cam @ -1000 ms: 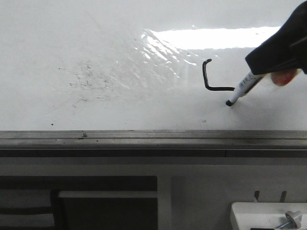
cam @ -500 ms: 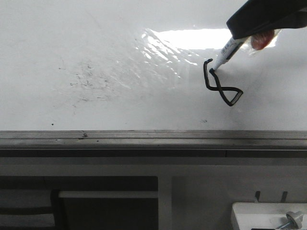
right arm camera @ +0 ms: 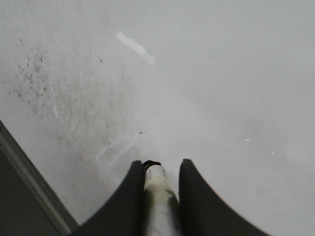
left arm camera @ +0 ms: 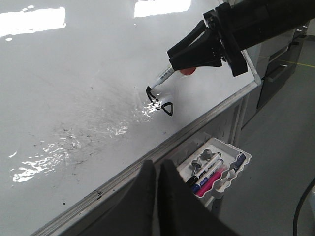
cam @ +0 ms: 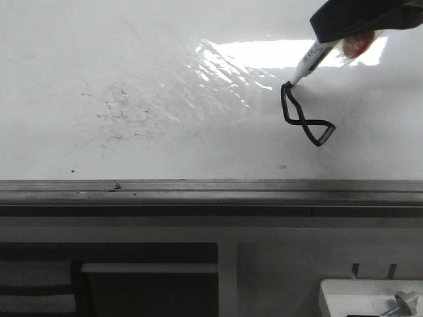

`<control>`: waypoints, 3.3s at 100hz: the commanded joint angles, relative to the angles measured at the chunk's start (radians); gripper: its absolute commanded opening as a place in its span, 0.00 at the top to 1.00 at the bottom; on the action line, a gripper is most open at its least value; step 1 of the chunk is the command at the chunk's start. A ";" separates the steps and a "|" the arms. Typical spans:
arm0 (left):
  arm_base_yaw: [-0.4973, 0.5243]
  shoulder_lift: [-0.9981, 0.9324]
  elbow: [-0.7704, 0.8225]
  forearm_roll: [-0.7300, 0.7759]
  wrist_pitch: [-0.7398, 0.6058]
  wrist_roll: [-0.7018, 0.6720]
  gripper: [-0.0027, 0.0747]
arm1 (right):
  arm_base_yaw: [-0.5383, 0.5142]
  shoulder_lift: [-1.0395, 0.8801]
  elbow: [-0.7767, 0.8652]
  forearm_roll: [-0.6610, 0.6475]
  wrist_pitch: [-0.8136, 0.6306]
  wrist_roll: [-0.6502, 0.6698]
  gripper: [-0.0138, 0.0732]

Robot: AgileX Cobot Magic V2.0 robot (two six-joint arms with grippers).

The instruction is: Write number 8 on whiteboard

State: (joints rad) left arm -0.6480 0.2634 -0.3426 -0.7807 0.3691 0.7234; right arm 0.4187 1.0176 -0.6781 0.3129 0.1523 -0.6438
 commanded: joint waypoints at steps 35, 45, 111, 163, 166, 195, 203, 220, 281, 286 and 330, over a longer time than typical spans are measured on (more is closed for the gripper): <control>0.000 0.088 -0.028 -0.040 0.069 0.018 0.62 | -0.009 -0.335 -0.033 -0.014 0.239 -0.019 0.92; 0.000 0.159 -0.037 -0.066 0.066 0.098 0.49 | 0.022 -0.333 -0.033 0.010 0.327 -0.036 0.92; 0.000 0.711 -0.258 -0.591 0.355 0.866 0.48 | 0.499 -0.063 -0.033 0.252 0.137 -0.298 0.92; -0.055 0.902 -0.332 -0.602 0.424 0.988 0.57 | 0.517 -0.040 -0.033 0.285 0.115 -0.298 0.92; -0.055 0.908 -0.332 -0.604 0.424 0.988 0.58 | 0.517 -0.040 -0.033 0.291 0.115 -0.298 0.92; -0.055 0.918 -0.332 -0.613 0.421 0.988 0.94 | 0.517 -0.040 -0.033 0.316 0.115 -0.298 0.92; -0.055 0.918 -0.332 -0.613 0.421 0.988 0.99 | 0.517 -0.040 -0.033 0.337 0.115 -0.298 0.92; -0.055 0.915 -0.332 -0.613 0.421 0.985 0.99 | 0.517 -0.040 -0.033 0.340 0.115 -0.296 0.91; -0.053 0.913 -0.246 -0.837 0.210 0.952 0.99 | 0.322 -0.404 -0.033 0.340 0.031 -0.273 0.44; -0.055 0.915 -0.246 -0.893 0.161 0.952 0.99 | 0.293 -0.447 -0.033 0.340 0.037 -0.273 0.62; -0.055 0.917 -0.274 -1.077 -0.195 0.952 0.99 | 0.244 -0.511 -0.029 0.340 0.102 -0.260 0.91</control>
State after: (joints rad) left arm -0.6973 1.1960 -0.5690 -1.8029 0.1868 1.6867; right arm 0.6675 0.5049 -0.6781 0.6408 0.3232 -0.9099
